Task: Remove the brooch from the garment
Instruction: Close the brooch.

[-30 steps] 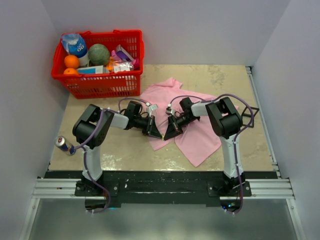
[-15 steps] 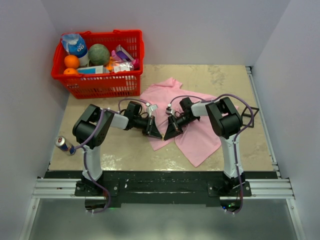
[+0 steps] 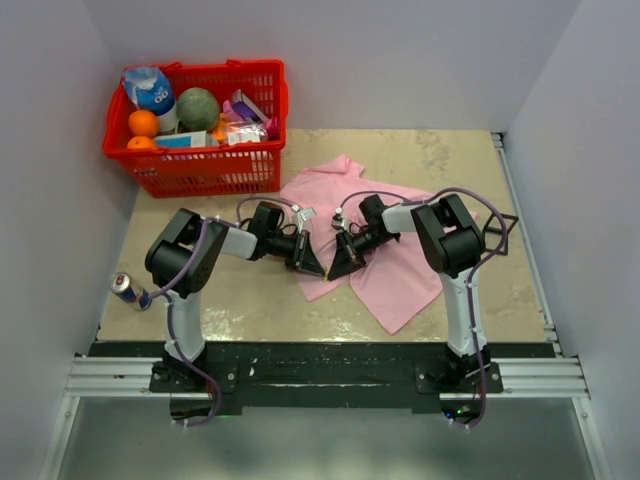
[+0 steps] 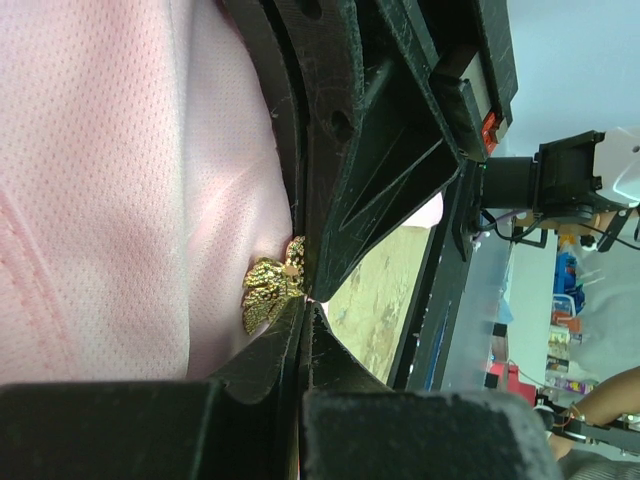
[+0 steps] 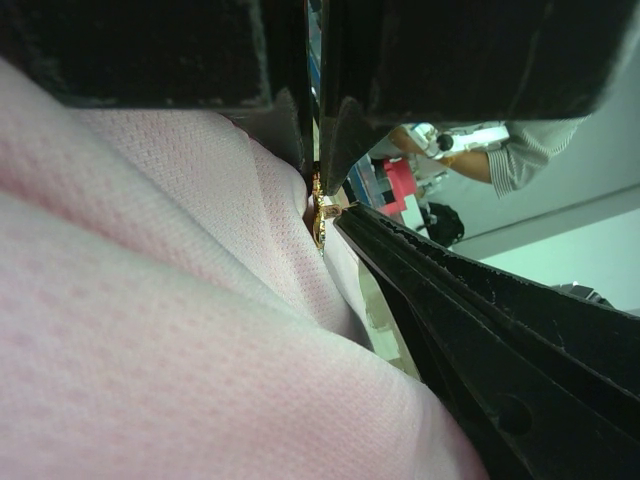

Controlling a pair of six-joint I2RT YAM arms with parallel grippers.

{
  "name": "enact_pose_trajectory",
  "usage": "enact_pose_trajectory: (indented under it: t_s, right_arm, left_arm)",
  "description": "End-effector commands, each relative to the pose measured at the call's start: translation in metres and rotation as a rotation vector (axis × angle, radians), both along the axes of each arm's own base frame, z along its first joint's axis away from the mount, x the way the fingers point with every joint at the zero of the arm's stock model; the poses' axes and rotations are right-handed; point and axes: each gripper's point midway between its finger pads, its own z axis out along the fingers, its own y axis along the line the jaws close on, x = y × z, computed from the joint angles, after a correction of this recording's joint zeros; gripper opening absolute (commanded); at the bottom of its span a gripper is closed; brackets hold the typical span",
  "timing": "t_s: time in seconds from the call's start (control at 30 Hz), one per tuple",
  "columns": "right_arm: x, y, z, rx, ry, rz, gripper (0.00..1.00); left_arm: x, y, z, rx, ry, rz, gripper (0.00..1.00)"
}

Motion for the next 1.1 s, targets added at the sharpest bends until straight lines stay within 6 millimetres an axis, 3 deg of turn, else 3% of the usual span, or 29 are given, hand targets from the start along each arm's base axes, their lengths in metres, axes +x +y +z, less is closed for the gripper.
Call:
enact_pose_trajectory:
  t_s: [0.0, 0.5, 1.07]
  right_arm:
    - [-0.013, -0.009, -0.025, -0.115, 0.126, -0.029, 0.00]
    - [-0.012, -0.008, -0.026, -0.113, 0.128, -0.028, 0.00]
    - [-0.012, -0.009, -0.027, -0.119, 0.122, -0.031, 0.00]
  left_arm:
    - [0.008, -0.003, 0.012, -0.040, -0.031, -0.002, 0.00]
    - [-0.006, 0.006, 0.019, -0.026, -0.033, -0.001, 0.00]
    - [-0.005, -0.005, 0.027, -0.068, -0.031, -0.020, 0.00]
